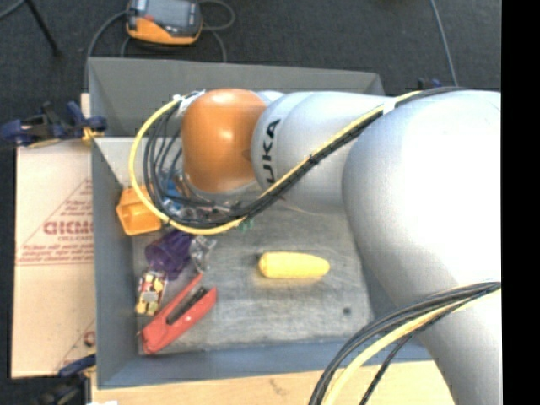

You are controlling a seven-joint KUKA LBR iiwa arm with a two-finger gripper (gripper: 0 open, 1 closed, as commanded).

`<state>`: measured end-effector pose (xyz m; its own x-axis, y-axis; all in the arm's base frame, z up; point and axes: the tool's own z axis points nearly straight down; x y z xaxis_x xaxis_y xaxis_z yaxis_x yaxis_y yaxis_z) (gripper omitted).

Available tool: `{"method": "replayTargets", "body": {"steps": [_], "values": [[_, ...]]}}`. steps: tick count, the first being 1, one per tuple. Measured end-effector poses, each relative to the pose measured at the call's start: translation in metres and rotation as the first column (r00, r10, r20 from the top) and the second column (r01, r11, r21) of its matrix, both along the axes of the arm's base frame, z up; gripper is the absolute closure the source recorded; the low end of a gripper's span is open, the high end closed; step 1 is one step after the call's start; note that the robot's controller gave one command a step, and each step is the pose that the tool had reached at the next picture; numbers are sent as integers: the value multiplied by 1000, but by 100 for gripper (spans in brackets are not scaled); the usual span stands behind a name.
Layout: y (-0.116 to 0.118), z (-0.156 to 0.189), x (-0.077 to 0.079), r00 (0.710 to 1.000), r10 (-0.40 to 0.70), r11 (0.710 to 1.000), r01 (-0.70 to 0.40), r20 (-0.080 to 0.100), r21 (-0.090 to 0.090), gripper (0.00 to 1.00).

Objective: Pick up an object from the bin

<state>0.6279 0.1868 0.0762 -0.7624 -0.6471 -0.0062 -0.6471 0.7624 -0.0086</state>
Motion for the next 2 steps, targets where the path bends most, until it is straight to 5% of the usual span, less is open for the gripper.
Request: {"method": "replayTargets", "body": {"steps": [1,2], "values": [[4,0,6,1000,3,1000,-3,-9,-10,100],[12,46,0,1000,-11,1000,11,-14,0,100]]}}
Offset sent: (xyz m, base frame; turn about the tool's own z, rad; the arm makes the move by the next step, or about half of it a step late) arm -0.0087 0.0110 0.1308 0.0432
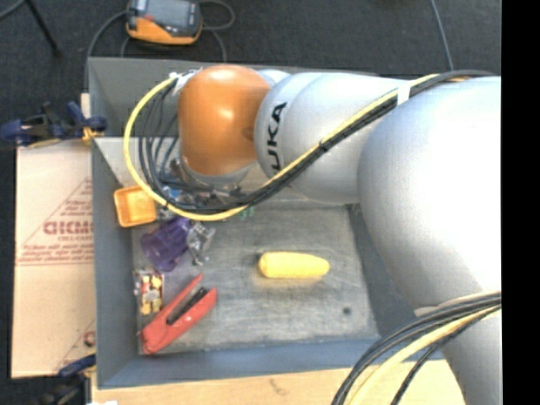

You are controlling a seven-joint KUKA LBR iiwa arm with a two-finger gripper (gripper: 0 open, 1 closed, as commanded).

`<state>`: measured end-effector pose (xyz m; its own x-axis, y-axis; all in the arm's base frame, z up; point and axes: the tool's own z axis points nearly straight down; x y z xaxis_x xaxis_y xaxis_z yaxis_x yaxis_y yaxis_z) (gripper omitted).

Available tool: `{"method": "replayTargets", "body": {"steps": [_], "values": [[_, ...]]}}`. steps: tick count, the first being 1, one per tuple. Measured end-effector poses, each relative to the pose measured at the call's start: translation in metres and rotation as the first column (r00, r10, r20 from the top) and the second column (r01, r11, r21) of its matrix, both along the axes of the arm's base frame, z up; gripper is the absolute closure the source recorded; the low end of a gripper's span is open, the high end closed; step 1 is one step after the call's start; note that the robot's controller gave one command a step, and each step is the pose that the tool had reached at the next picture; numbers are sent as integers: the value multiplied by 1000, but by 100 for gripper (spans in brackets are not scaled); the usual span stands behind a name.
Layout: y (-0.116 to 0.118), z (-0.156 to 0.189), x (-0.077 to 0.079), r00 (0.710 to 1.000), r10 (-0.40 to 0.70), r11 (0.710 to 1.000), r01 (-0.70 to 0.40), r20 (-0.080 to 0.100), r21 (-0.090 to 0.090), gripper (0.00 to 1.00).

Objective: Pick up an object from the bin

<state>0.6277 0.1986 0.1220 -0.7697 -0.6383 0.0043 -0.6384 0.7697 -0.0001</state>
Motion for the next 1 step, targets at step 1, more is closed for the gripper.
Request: {"method": "replayTargets", "body": {"steps": [1], "values": [[2,26,1,1000,6,1000,-6,18,7,100]]}}
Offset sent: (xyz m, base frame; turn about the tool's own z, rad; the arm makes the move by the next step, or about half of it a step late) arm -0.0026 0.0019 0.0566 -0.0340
